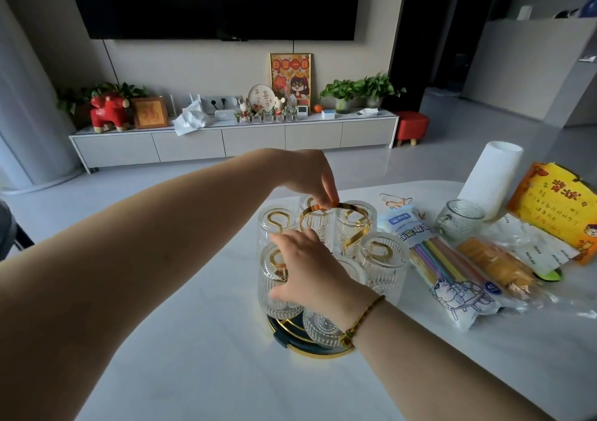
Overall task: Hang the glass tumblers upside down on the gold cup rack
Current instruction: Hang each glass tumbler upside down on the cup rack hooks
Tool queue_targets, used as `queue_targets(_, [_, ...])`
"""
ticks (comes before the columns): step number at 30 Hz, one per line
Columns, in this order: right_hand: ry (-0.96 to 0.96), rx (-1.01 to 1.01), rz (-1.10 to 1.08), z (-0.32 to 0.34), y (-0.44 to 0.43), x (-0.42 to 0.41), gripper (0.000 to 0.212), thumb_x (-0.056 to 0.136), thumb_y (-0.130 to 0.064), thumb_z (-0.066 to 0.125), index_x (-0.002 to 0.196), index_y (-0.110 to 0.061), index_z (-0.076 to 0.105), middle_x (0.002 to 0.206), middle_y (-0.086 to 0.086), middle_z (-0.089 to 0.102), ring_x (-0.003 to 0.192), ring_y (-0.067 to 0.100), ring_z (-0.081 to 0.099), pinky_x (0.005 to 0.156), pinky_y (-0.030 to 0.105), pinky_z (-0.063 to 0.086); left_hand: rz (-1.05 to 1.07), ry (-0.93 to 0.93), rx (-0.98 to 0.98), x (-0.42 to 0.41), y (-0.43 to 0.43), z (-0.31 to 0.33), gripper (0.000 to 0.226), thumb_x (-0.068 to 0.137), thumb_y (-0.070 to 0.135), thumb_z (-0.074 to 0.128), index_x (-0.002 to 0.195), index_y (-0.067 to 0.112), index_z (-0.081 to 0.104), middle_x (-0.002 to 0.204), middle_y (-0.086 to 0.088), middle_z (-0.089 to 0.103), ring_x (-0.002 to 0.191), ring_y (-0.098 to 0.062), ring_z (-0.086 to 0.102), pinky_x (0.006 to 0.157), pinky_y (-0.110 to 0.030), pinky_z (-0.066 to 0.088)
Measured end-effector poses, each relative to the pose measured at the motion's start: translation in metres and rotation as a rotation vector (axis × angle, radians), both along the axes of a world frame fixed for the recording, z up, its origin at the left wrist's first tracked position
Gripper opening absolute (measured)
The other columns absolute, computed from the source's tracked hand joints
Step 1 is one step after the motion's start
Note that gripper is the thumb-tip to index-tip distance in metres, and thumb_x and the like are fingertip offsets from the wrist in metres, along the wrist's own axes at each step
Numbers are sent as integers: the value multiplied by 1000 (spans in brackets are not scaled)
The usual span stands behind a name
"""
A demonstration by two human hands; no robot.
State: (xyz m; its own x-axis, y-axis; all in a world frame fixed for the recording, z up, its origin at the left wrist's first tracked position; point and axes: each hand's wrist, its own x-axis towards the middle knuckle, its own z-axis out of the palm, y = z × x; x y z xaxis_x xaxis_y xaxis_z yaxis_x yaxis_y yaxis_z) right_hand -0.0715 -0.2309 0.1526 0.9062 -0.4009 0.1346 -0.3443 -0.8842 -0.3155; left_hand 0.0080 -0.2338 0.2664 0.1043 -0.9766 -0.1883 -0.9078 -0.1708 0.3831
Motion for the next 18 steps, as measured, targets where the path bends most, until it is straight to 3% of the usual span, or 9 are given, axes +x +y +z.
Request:
queue_targets(8, [10, 15, -57, 1, -1, 2, 68, 71, -31, 70, 124, -6, 36, 131, 11, 47, 120, 28, 37, 96, 39, 39, 26, 68, -15, 2, 7, -3, 26, 83, 7, 55, 109, 5, 59, 123, -16, 59, 113, -27, 53, 70, -20, 39])
queue_targets(13, [27, -19, -61, 2, 0, 0, 67, 72, -35, 67, 124, -7, 36, 132, 12, 46, 119, 29, 38, 96, 39, 39, 34, 96, -63, 9, 1, -12, 21, 81, 10, 59, 101, 7, 64, 116, -15, 64, 108, -26, 57, 71, -20, 43])
queue_targets(18, [-37, -2, -54, 4, 3, -14, 72, 74, -37, 64, 131, -12, 29, 140, 10, 36, 127, 27, 31, 105, 38, 30, 31, 126, -144, 16, -8, -26, 16, 78, 14, 63, 93, 13, 68, 108, -12, 69, 97, -21, 62, 49, 1, 39])
